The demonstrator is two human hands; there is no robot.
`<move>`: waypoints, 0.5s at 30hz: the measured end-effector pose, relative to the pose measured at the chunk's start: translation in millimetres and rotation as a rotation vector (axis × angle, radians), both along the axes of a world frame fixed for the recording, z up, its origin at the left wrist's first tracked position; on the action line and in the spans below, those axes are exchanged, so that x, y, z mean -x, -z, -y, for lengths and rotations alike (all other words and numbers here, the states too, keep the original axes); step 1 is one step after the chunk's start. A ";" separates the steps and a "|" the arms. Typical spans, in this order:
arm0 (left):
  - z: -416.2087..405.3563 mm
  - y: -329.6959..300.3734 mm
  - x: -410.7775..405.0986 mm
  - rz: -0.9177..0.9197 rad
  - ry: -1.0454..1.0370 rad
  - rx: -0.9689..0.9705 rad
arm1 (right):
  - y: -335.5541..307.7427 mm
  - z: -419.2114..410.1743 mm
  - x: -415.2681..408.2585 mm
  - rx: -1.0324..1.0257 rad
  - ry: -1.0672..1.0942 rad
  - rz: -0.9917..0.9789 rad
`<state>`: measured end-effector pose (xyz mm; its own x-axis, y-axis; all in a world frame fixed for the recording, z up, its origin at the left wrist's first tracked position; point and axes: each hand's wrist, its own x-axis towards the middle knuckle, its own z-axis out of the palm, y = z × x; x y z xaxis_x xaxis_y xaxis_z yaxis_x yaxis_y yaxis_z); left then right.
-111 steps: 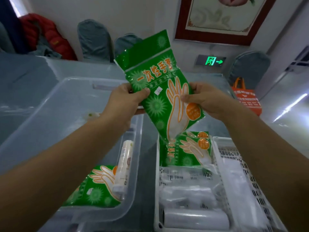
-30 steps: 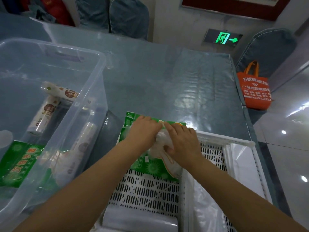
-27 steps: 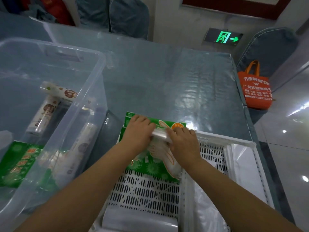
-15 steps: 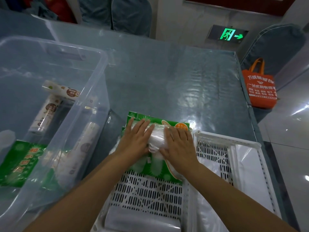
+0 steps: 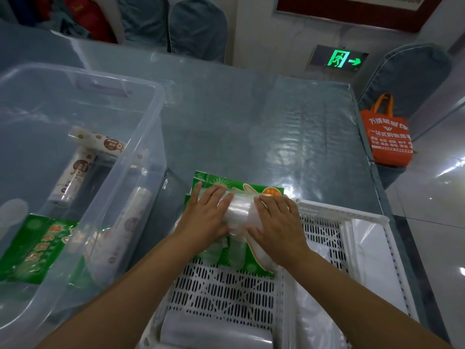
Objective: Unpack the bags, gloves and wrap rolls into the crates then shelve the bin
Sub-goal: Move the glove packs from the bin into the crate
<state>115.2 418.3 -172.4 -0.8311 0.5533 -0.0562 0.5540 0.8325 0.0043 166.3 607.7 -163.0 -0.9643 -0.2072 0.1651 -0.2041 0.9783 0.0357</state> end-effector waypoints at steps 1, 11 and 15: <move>-0.4 -2.9 -1.9 0.001 0.002 -0.007 | -2.0 -0.7 -1.0 0.013 -0.007 -0.025; 1.2 -56.7 -24.3 -0.055 -0.029 -0.163 | -26.5 4.2 -0.4 0.145 -0.052 -0.162; 13.2 -95.5 -31.9 -0.133 -0.111 -0.229 | -41.2 10.2 8.3 0.168 -0.061 -0.190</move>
<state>147.1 405.1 -76.9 -0.8787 0.4446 0.1740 0.4683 0.8736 0.1327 158.0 597.5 -121.8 -0.8993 -0.2182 0.3791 -0.2678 0.9599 -0.0826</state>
